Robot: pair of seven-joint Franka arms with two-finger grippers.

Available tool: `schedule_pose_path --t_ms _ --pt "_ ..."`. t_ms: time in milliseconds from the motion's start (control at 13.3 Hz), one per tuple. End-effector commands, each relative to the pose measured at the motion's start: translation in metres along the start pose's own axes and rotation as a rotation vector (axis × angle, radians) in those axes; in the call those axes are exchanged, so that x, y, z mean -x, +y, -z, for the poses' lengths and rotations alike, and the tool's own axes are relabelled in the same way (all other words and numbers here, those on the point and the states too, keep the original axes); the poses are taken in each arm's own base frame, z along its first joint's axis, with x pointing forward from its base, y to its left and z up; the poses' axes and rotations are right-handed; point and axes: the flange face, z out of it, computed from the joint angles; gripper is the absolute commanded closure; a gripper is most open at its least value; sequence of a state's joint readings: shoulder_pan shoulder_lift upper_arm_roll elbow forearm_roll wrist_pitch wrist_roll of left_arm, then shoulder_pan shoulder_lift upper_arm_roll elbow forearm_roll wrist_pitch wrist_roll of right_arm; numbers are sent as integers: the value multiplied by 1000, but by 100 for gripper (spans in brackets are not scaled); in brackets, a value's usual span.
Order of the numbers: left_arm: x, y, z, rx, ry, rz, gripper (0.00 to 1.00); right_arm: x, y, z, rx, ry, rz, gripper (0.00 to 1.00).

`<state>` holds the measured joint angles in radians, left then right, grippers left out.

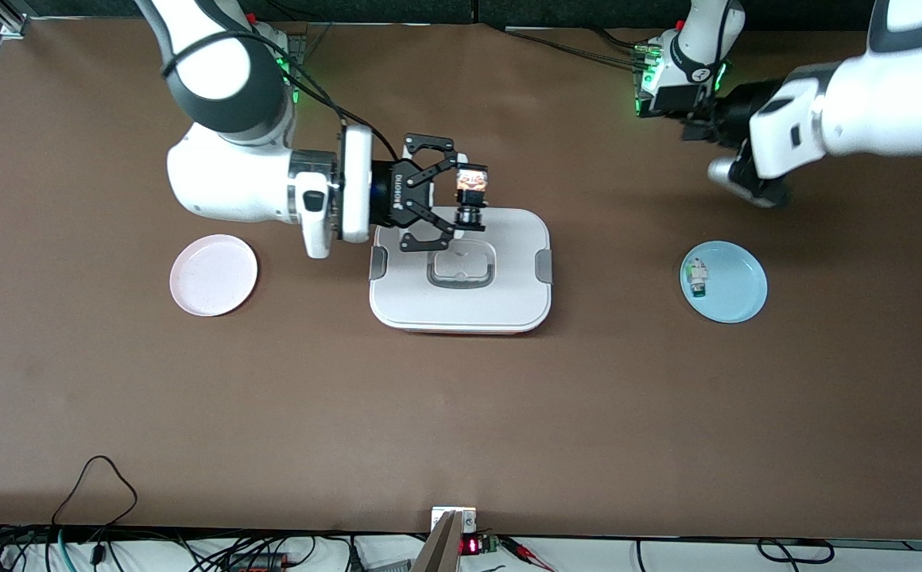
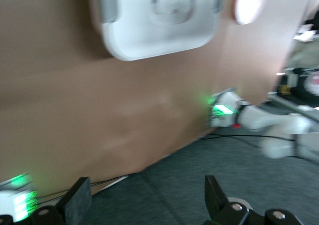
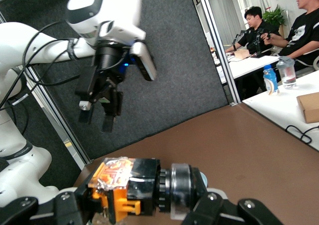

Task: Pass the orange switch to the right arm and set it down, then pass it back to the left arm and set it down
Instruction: 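Hold the switch over the box while the left gripper reaches toward it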

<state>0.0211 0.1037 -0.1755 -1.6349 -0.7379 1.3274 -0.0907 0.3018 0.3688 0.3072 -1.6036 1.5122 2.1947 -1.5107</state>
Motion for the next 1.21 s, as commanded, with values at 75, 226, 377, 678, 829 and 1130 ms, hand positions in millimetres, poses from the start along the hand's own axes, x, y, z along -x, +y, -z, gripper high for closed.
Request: schedule_pose_path --t_ms 75,226,377,678,829,1130 --pt "-57 -17 -25 313 -37 50 0 -19 -5 -31 36 47 32 80" --pt "-71 -28 -35 412 3 86 0 -22 -4 -35 59 53 36 80" --pt "-77 -35 -51 570 -3 118 0 -21 -3 -41 76 54 42 81" --pt "-81 -70 -51 825 18 163 0 -17 -8 -62 103 48 46 81" --pt "-79 -73 -58 888 32 151 0 -14 -10 -68 111 43 46 81" --pt "-83 -57 -75 938 55 130 0 -16 -12 -68 108 45 48 81"
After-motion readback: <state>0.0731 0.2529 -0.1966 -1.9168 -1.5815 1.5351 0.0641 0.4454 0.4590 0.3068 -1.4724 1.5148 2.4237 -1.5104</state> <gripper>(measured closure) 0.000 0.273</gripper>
